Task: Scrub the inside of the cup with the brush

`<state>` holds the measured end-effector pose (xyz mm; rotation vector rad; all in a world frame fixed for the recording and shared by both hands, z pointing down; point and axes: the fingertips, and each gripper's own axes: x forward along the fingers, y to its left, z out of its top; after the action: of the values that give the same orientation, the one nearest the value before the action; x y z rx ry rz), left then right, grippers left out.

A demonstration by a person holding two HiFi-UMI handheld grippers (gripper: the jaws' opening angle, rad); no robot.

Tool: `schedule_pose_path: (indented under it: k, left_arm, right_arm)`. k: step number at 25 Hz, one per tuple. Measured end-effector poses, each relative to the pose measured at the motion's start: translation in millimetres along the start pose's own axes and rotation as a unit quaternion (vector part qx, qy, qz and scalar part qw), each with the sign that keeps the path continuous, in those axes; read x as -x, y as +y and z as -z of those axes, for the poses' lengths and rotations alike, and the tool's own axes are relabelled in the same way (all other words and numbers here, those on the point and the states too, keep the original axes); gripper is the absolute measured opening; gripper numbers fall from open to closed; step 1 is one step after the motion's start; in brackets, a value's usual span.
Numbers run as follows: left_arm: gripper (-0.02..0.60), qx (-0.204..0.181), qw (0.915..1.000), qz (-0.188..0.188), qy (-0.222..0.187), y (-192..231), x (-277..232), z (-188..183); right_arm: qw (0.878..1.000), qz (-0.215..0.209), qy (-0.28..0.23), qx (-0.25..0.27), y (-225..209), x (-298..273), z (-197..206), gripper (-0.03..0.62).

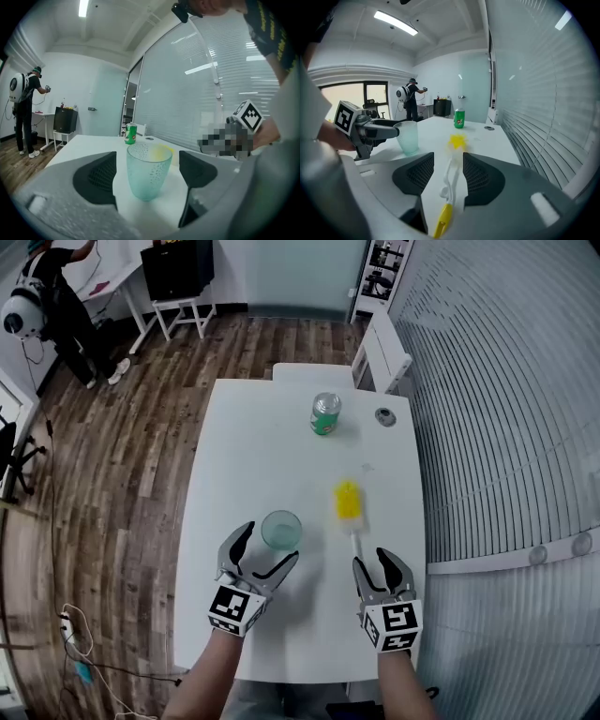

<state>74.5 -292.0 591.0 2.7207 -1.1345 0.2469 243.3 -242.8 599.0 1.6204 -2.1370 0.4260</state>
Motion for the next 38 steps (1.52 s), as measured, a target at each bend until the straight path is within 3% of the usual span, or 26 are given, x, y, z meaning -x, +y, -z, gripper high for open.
schedule_pose_path:
  k: [8, 14, 23, 27, 29, 38]
  left_arm:
    - [0.453, 0.007, 0.9999, 0.008, 0.011, -0.4, -25.7, 12.8]
    - [0.463, 0.005, 0.9997, 0.016, 0.019, -2.7, -42.4, 17.2]
    - [0.463, -0.018, 0.9991, 0.031, 0.021, -5.9, -59.9, 14.3]
    - [0.448, -0.022, 0.9993, 0.024, 0.020, -5.2, -63.9, 13.7]
    - [0.419, -0.023, 0.9993, 0.023, 0.019, -5.4, -64.2, 14.1]
    - [0.411, -0.044, 0.9981, 0.023, 0.037, -6.1, -60.5, 15.5]
  right_arm:
    - [0.998, 0.002, 0.058, 0.023, 0.6, -29.7, 29.4, 0.264]
    - [0.995, 0.017, 0.087, 0.049, -1.1, -40.8, 46.1, 0.268]
    - [0.991, 0.032, 0.102, 0.084, 1.8, -47.8, 50.6, 0.208]
    - [0.990, 0.050, 0.085, 0.097, -3.3, -46.3, 45.7, 0.127]
    - [0.990, 0.048, 0.088, 0.101, -3.3, -47.8, 48.4, 0.120]
    - [0.989, 0.047, 0.092, 0.108, -6.1, -49.7, 49.6, 0.054]
